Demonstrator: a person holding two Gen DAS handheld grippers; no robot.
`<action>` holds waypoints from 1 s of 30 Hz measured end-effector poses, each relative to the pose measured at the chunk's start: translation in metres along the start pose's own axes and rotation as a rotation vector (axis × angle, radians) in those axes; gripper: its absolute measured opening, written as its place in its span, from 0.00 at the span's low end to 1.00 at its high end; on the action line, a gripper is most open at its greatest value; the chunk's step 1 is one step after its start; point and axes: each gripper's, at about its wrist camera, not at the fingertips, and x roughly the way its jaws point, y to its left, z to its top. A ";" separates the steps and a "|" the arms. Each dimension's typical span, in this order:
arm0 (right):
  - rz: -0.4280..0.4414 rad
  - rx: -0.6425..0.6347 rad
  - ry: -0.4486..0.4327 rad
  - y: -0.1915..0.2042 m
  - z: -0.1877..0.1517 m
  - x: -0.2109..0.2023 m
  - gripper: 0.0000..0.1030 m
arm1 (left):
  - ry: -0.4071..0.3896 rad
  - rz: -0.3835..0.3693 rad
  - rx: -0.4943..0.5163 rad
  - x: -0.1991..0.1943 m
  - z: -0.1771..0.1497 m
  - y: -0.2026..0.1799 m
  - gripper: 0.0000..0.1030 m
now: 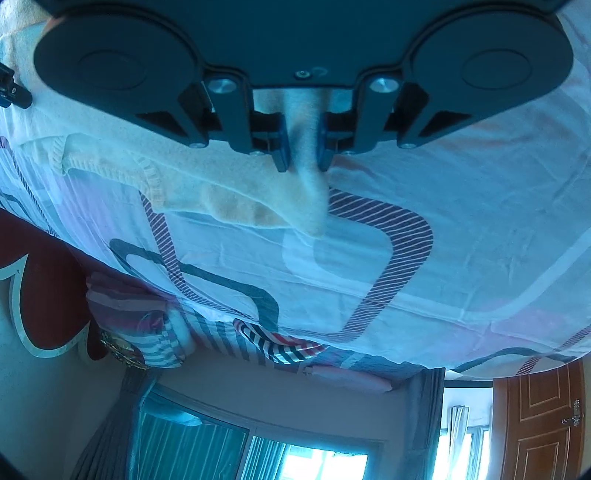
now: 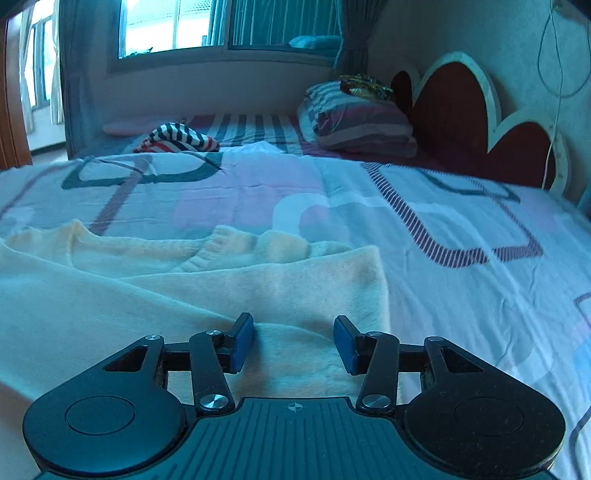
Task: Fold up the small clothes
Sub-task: 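Grasp the hem with both grippers and fold it up toward the collar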
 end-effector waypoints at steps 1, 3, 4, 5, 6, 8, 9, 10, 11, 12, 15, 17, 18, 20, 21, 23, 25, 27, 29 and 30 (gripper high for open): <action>-0.002 0.015 0.002 -0.003 0.000 0.001 0.48 | 0.000 0.002 0.002 0.000 0.000 0.000 0.14; -0.005 0.038 0.010 -0.007 0.001 0.003 0.50 | 0.005 0.011 0.004 -0.001 0.001 0.000 0.14; -0.007 0.044 0.013 -0.008 0.001 0.002 0.50 | 0.006 0.015 0.011 -0.003 0.001 -0.002 0.14; -0.006 0.056 0.012 -0.009 0.003 -0.001 0.50 | 0.002 0.021 0.025 -0.006 0.002 -0.004 0.15; 0.002 0.069 0.005 -0.010 0.004 -0.007 0.50 | -0.006 0.029 0.041 -0.010 0.002 -0.007 0.16; 0.035 0.080 -0.008 -0.007 0.006 -0.018 0.50 | -0.023 0.032 0.064 -0.020 0.001 -0.011 0.20; 0.057 0.084 -0.013 -0.006 0.007 -0.024 0.50 | -0.029 0.027 0.073 -0.026 0.001 -0.014 0.22; 0.076 0.091 -0.016 -0.004 0.008 -0.029 0.50 | -0.038 0.021 0.081 -0.032 0.001 -0.017 0.23; 0.094 0.099 -0.018 -0.001 0.008 -0.033 0.50 | -0.050 0.014 0.092 -0.039 0.000 -0.021 0.23; 0.110 0.103 -0.019 0.001 0.008 -0.037 0.50 | -0.058 0.004 0.105 -0.046 -0.001 -0.025 0.25; 0.148 0.096 -0.019 0.012 0.007 -0.048 0.50 | -0.063 -0.034 0.149 -0.062 -0.006 -0.041 0.25; 0.164 0.079 -0.009 0.020 0.003 -0.052 0.50 | -0.042 -0.060 0.175 -0.067 -0.013 -0.052 0.27; 0.170 0.069 -0.004 0.023 0.001 -0.053 0.50 | -0.026 -0.073 0.184 -0.067 -0.017 -0.057 0.27; 0.165 0.038 0.010 0.028 -0.005 -0.052 0.50 | 0.002 -0.083 0.202 -0.065 -0.027 -0.064 0.27; 0.157 0.025 0.021 0.029 -0.008 -0.051 0.50 | 0.015 -0.080 0.215 -0.063 -0.032 -0.066 0.27; 0.124 0.004 0.043 0.025 -0.016 -0.046 0.50 | 0.056 -0.063 0.236 -0.055 -0.042 -0.067 0.27; 0.088 0.006 0.059 0.014 -0.024 -0.041 0.50 | 0.055 -0.060 0.232 -0.051 -0.050 -0.059 0.29; 0.070 0.016 0.049 0.001 -0.029 -0.041 0.50 | 0.052 -0.054 0.246 -0.053 -0.052 -0.057 0.29; 0.052 0.028 0.052 -0.009 -0.030 -0.043 0.50 | 0.064 -0.046 0.234 -0.057 -0.049 -0.056 0.28; 0.053 0.037 0.057 -0.012 -0.030 -0.044 0.50 | 0.067 -0.044 0.222 -0.060 -0.048 -0.056 0.27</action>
